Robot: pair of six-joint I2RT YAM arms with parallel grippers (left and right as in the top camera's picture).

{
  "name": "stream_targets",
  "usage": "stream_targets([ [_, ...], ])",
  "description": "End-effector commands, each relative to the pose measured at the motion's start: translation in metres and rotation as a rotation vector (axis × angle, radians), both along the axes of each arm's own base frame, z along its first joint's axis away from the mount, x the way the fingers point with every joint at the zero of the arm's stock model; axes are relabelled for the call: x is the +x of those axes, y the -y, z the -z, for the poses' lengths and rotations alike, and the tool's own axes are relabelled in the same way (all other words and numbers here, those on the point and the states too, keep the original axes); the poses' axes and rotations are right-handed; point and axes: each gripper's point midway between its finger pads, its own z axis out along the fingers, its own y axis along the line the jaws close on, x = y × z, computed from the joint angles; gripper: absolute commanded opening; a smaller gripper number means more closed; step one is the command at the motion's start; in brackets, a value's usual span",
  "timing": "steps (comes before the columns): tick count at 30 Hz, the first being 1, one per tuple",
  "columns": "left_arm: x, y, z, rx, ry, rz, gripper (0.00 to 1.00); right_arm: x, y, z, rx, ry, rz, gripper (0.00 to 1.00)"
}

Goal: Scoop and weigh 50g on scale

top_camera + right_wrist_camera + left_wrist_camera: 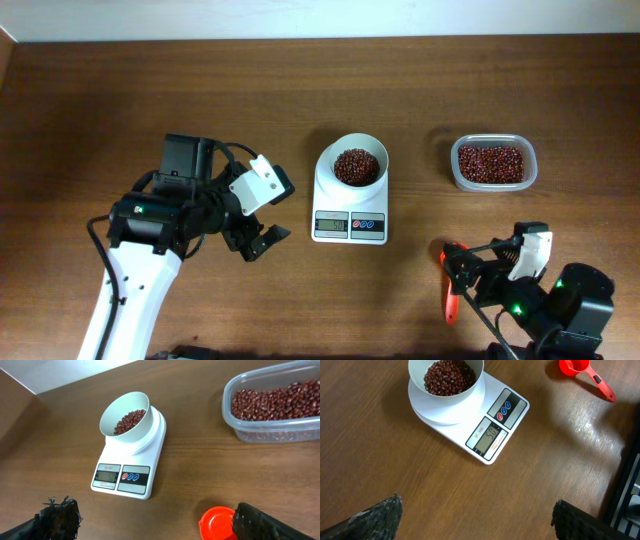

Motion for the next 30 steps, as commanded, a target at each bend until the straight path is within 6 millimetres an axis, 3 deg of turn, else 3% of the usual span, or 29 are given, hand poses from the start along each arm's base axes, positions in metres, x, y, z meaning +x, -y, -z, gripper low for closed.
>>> stream_targets([
  [1, 0.002, -0.001, -0.008, -0.005, 0.027, 0.001, 0.99, 0.005, 0.002, -0.011, -0.06, 0.058, 0.006, 0.99],
  [13, 0.002, -0.001, -0.008, -0.005, 0.027, 0.001, 0.99, 0.012, 0.014, -0.014, -0.112, 0.083, 0.07, 0.99],
  [25, 0.002, -0.001, -0.008, -0.005, 0.027, 0.001, 0.99, 0.013, 0.052, -0.015, -0.271, 0.096, 0.271, 0.99],
  [30, 0.002, -0.001, -0.008, -0.005, 0.027, 0.001, 0.99, 0.009, 0.05, -0.021, -0.237, 0.127, 0.283, 0.99],
])
